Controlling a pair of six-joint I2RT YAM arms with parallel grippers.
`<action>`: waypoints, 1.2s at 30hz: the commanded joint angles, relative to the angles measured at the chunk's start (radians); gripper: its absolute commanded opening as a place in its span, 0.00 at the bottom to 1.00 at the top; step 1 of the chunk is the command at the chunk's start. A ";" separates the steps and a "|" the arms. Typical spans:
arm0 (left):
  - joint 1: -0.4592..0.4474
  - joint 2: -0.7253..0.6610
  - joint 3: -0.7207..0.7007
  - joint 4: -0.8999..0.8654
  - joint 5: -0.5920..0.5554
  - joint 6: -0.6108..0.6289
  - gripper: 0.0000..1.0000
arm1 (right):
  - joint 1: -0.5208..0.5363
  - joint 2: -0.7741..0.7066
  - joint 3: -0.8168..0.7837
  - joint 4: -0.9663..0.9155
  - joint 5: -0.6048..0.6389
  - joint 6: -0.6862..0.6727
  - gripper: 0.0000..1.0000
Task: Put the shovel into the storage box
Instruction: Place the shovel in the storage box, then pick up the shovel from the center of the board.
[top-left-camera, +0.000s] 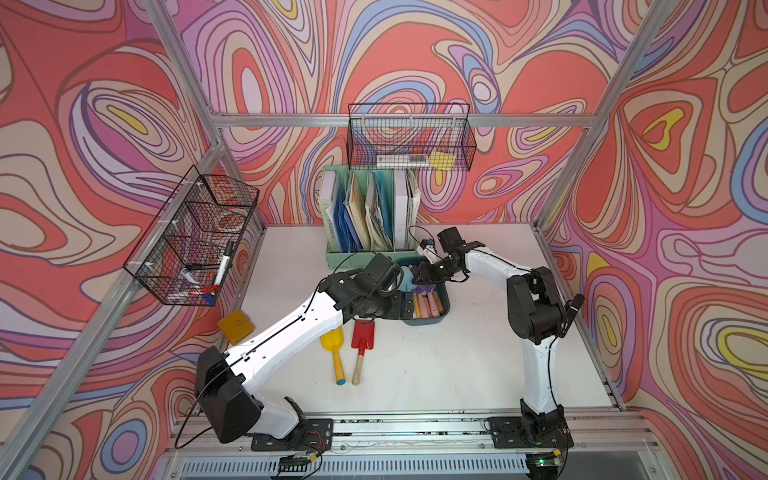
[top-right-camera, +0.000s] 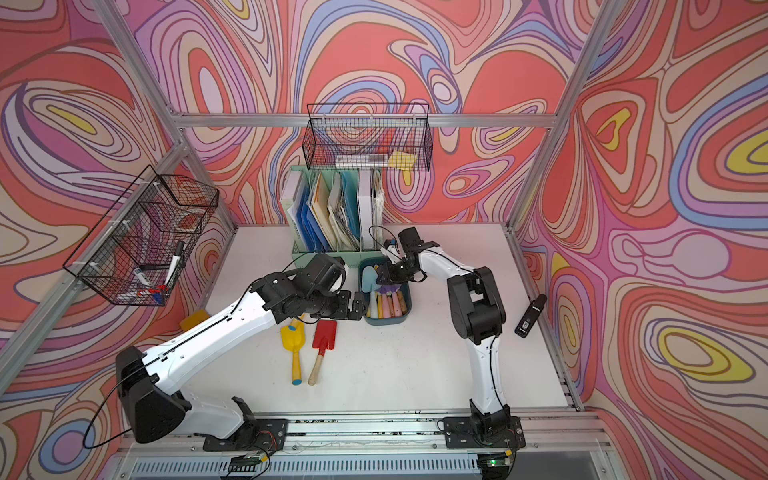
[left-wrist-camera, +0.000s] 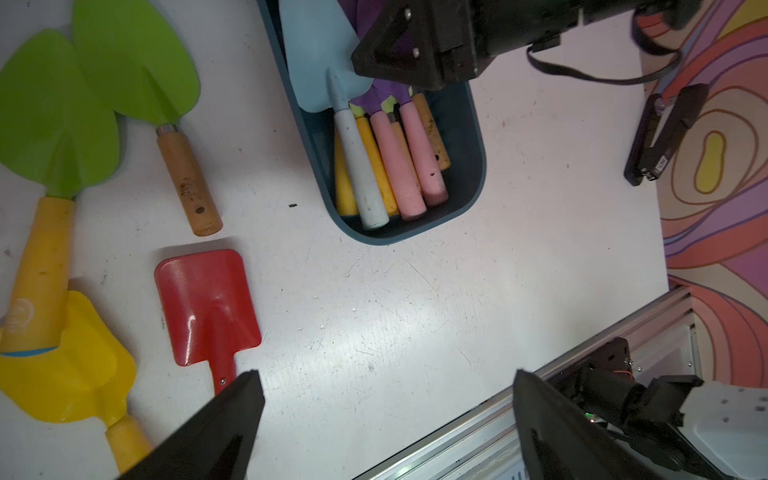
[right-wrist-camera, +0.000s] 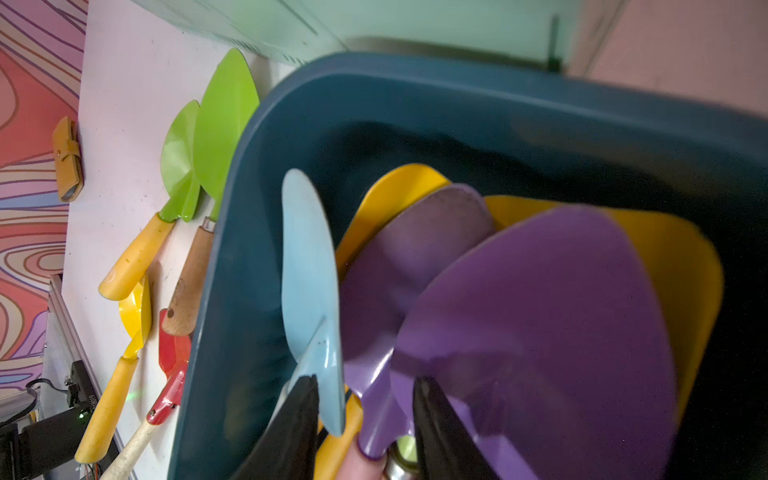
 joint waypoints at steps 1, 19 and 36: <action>0.015 0.029 0.012 -0.076 -0.078 -0.024 0.99 | -0.006 -0.097 -0.018 -0.010 0.020 -0.003 0.40; 0.169 0.285 0.075 -0.122 -0.219 0.022 0.91 | -0.006 -0.431 -0.200 -0.043 0.101 0.073 0.32; 0.241 0.490 0.097 0.015 -0.146 0.029 0.81 | -0.006 -0.594 -0.311 -0.062 0.130 0.117 0.27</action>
